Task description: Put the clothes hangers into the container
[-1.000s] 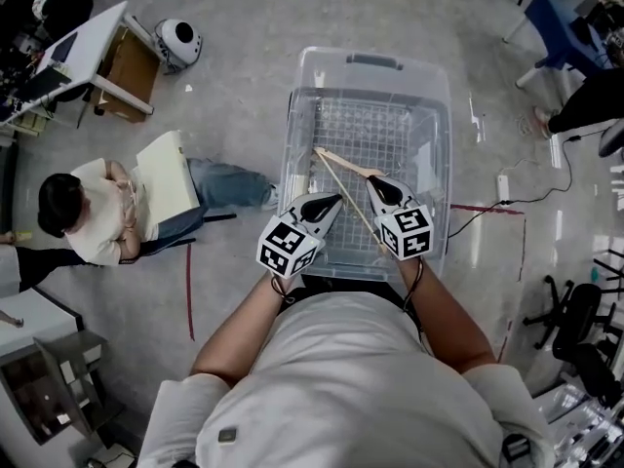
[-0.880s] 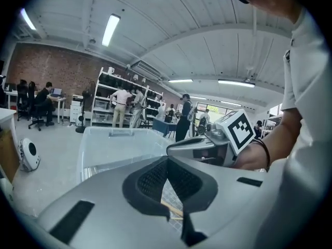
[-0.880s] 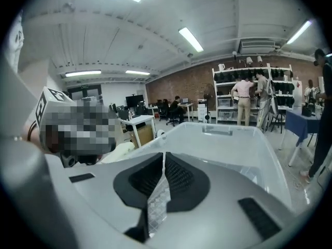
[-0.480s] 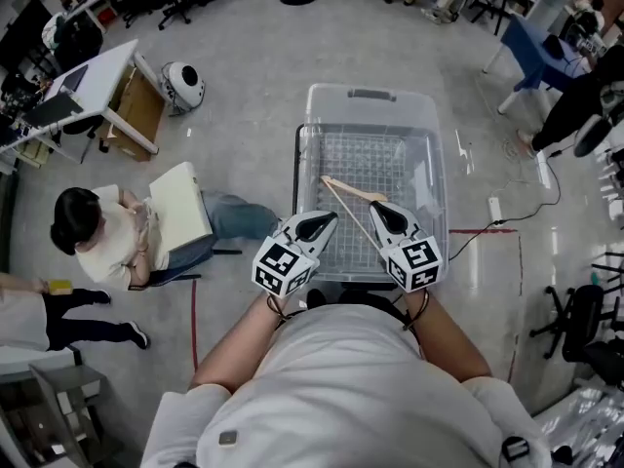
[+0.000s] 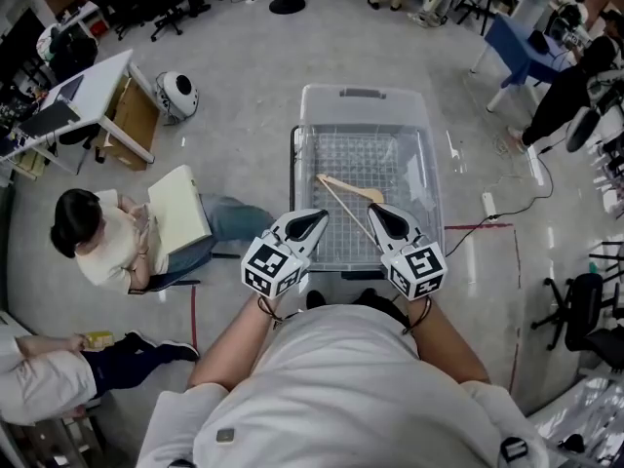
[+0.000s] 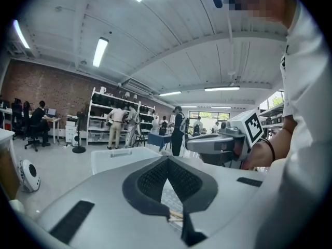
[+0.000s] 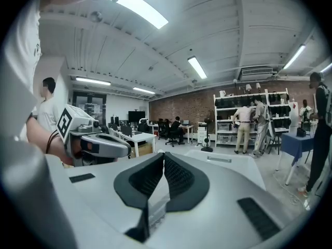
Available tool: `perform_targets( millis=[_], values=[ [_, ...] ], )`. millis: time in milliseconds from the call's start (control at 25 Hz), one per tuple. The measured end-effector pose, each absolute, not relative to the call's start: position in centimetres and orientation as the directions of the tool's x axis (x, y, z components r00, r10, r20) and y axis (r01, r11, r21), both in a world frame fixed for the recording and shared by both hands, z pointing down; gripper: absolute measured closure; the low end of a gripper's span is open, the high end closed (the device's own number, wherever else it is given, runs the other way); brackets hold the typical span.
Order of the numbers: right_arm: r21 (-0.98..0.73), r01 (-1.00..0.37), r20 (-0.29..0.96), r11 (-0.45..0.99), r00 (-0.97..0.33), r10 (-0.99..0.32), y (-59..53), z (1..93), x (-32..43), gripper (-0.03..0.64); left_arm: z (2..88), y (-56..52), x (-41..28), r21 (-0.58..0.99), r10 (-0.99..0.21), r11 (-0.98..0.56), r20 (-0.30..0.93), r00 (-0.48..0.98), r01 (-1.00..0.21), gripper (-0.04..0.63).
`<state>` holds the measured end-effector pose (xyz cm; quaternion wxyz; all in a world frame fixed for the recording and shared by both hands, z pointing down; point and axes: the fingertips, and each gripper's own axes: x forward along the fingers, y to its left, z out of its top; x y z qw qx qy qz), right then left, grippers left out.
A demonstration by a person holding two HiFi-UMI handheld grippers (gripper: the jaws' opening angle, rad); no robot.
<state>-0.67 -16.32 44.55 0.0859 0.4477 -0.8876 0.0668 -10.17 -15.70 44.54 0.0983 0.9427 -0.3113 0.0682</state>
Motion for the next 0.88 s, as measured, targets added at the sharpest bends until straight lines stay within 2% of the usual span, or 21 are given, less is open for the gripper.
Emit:
perform_targets(
  millis=[400,880],
  values=[
    [-0.032,-0.784,0.185,0.620,-0.614,-0.767,-14.6,42.9,3.8,0.592,43.2,-14.2,-7.4,0.156,-0.633,-0.736,0.183,0.752,-0.658,0.578],
    [-0.051,-0.723,0.165,0.689,-0.687,-0.708,-9.2,42.5,12.5,0.594,43.3,-8.8,2.3,0.183,-0.665,-0.700,0.185,0.723,-0.691,0.578]
  ],
)
